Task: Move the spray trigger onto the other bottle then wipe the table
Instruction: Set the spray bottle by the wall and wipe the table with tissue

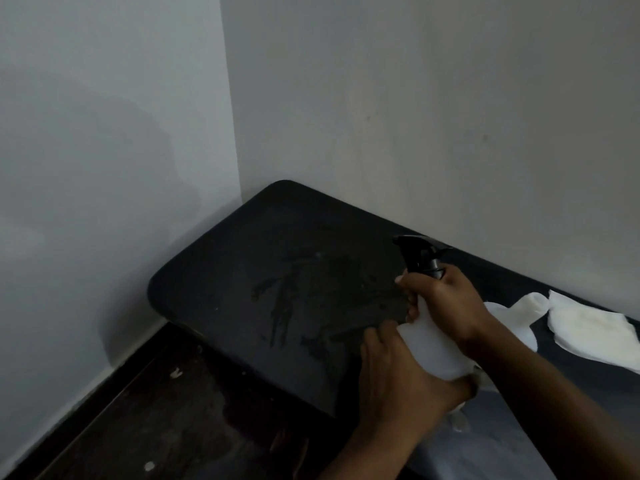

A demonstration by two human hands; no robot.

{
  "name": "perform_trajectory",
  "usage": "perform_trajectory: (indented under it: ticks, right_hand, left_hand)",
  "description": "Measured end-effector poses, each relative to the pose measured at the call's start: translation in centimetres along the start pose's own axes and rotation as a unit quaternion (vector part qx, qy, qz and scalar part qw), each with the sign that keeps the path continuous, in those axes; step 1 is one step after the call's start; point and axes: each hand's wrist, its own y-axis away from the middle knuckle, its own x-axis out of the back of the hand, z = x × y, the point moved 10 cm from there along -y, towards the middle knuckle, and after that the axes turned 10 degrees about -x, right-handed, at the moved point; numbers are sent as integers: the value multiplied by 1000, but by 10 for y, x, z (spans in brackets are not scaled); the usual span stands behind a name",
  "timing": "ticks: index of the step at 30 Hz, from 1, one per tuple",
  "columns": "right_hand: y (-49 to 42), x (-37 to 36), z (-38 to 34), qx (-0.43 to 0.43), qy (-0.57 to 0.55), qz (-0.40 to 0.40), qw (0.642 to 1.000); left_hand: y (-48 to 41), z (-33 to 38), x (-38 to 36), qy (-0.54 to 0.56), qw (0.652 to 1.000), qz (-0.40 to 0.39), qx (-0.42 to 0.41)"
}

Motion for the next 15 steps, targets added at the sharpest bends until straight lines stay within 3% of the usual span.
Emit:
perform_trajectory:
  ticks: [8, 12, 15]
  right_hand:
    - [8, -3, 9, -21, 15, -57, 998]
    - [11, 8, 17, -41, 11, -22, 999]
    - [20, 19, 18, -46, -56, -15, 997]
  left_hand:
    - [3, 13, -11, -16, 998, 4, -67]
    - [4, 19, -17, -31, 996, -6, -87]
    - [2, 37, -21, -72, 987, -22, -140]
